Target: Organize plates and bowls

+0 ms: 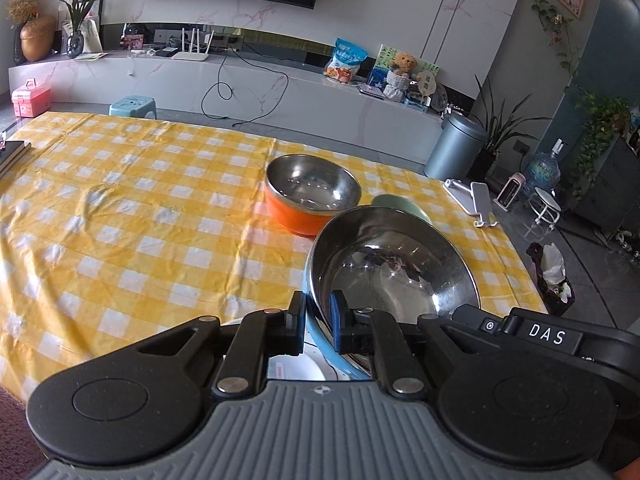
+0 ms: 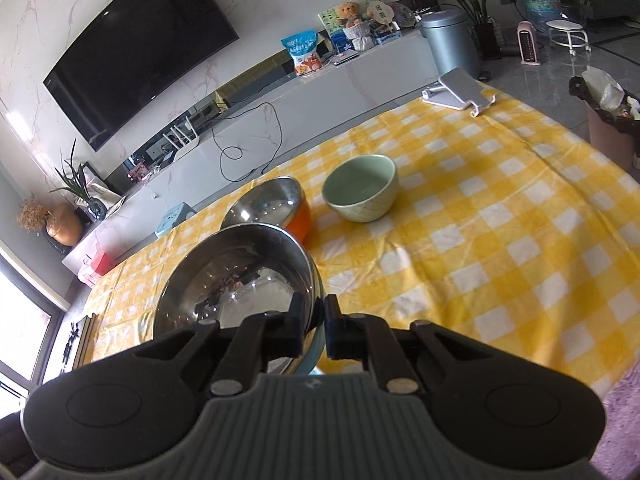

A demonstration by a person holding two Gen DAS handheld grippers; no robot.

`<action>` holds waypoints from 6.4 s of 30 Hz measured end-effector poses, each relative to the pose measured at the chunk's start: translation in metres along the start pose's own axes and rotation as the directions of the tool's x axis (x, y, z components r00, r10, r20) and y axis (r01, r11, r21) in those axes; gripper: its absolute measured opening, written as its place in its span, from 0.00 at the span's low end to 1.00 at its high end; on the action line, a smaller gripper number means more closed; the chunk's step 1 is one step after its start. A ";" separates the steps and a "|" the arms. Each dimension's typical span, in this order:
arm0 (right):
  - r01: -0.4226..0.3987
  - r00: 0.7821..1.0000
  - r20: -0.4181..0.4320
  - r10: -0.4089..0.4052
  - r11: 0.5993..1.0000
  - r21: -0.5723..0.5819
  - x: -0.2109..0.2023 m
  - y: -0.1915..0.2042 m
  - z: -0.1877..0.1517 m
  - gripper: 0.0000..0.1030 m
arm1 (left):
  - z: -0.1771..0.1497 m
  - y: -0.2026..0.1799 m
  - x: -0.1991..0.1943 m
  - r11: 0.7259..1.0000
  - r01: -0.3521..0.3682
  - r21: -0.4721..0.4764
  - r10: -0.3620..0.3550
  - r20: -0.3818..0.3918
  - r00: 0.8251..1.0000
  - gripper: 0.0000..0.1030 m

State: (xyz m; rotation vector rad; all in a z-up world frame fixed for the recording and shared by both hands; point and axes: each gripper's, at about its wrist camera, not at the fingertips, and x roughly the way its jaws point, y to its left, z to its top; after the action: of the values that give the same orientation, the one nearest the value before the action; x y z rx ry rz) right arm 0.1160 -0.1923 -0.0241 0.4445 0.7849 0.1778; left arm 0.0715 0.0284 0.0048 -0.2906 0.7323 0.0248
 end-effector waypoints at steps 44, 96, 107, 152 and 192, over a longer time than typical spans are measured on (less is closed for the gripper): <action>0.113 0.993 -0.034 -0.109 0.988 0.110 -0.006 -0.092 -0.015 0.10 | -0.049 -0.054 0.045 0.997 0.029 0.074 -0.015 -0.183 0.983 0.27; 0.080 0.988 -0.109 -0.110 0.965 -0.249 0.184 0.063 0.086 0.38 | 0.108 0.062 0.161 0.996 -0.067 -0.051 0.064 -0.061 0.996 0.50; 0.075 0.986 -0.130 -0.107 0.969 -0.234 0.212 0.061 0.091 0.15 | 0.107 0.056 0.193 0.996 -0.090 -0.020 0.088 -0.093 0.992 0.19; 0.059 0.994 0.088 -0.061 0.998 0.018 -0.070 -0.045 0.014 0.05 | -0.004 -0.050 -0.001 0.993 0.106 0.041 -0.104 -0.052 0.993 0.14; 0.104 0.994 -0.015 -0.104 0.994 0.024 -0.030 -0.069 -0.012 0.00 | -0.037 -0.056 0.032 0.992 0.062 0.106 -0.045 -0.157 0.987 0.14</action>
State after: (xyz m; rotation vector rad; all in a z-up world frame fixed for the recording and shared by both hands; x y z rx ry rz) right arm 0.0856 -0.2595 -0.0431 0.4251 0.8221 0.0740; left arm 0.0784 -0.0377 -0.0283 -0.2072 0.8758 -0.0903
